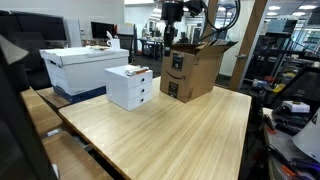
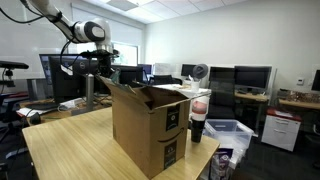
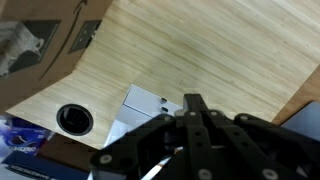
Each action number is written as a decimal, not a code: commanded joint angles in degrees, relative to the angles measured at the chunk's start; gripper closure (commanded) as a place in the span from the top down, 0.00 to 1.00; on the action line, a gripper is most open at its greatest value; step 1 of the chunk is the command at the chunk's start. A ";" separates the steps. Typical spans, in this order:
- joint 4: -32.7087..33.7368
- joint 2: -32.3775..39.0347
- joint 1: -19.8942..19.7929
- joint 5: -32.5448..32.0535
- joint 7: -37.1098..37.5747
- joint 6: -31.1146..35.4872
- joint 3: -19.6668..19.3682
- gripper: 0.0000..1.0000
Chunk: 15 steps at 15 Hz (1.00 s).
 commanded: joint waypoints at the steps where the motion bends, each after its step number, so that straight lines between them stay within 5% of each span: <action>1: -1.16 -3.52 1.56 -2.98 12.25 -4.99 -0.92 0.01; 4: -1.65 -5.61 1.34 -0.13 16.13 -9.38 -0.96 0.01; 10: -6.81 -12.91 0.23 5.14 7.80 -11.10 -2.53 0.03; 15: -11.14 -18.42 -0.28 7.30 11.03 -12.27 -4.43 0.02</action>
